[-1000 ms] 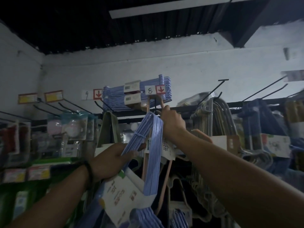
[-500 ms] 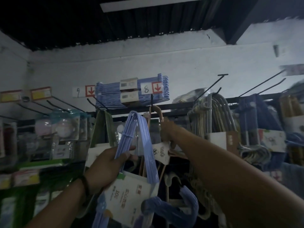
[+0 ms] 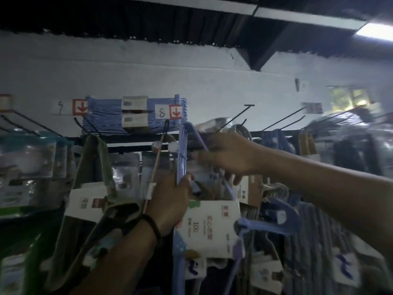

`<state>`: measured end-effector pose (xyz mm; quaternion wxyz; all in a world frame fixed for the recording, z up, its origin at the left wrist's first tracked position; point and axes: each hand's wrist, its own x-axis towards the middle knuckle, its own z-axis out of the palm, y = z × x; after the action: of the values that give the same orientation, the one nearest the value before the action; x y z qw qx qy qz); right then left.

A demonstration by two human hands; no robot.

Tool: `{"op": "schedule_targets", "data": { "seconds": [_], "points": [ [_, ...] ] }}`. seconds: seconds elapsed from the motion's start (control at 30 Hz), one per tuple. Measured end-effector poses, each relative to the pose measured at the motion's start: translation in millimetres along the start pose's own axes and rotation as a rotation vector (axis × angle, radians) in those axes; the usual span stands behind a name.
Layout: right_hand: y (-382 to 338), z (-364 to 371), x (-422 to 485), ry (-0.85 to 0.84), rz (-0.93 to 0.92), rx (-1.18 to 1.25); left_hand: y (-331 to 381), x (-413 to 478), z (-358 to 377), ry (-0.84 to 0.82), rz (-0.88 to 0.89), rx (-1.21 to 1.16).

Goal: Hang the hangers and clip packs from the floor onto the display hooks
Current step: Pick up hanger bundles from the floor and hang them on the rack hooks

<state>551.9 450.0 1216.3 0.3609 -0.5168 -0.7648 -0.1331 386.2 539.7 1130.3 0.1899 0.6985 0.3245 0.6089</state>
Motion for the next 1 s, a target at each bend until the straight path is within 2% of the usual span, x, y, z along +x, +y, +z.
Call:
{"op": "schedule_targets", "data": {
  "seconds": [0.07,0.13,0.3,0.43,0.57,0.67,0.77,0.83,1.0],
  "points": [
    [15.5,-3.4,-17.7,0.019,-0.018,-0.208,3.3,-0.9,23.5,-0.001,0.013,-0.042],
    [37.7,-8.6,-32.1,0.057,0.044,-0.354,15.3,-10.7,55.8,-0.063,0.024,-0.061],
    [105.1,-27.8,-50.7,0.076,0.186,-0.526,36.4,-17.3,125.0,-0.149,0.091,-0.039],
    [163.7,-55.3,-63.7,0.063,0.196,-0.579,54.9,-8.9,172.9,-0.278,0.156,-0.036],
    [251.3,-76.9,-54.5,0.073,0.198,-0.673,57.9,5.9,229.6,-0.389,0.182,-0.074],
    [308.8,-87.9,-46.1,0.018,0.186,-0.726,64.3,11.7,273.4,-0.454,0.203,0.005],
    [350.0,-99.2,-30.9,-0.028,0.117,-0.719,70.1,21.9,309.7,-0.451,0.28,0.172],
    [367.5,-105.7,-16.6,-0.059,0.097,-0.708,73.3,31.3,328.4,-0.444,0.269,0.203],
    [391.8,-121.2,18.3,-0.031,0.14,-0.587,71.1,56.8,358.8,-0.39,0.296,0.311]
  ]
}}
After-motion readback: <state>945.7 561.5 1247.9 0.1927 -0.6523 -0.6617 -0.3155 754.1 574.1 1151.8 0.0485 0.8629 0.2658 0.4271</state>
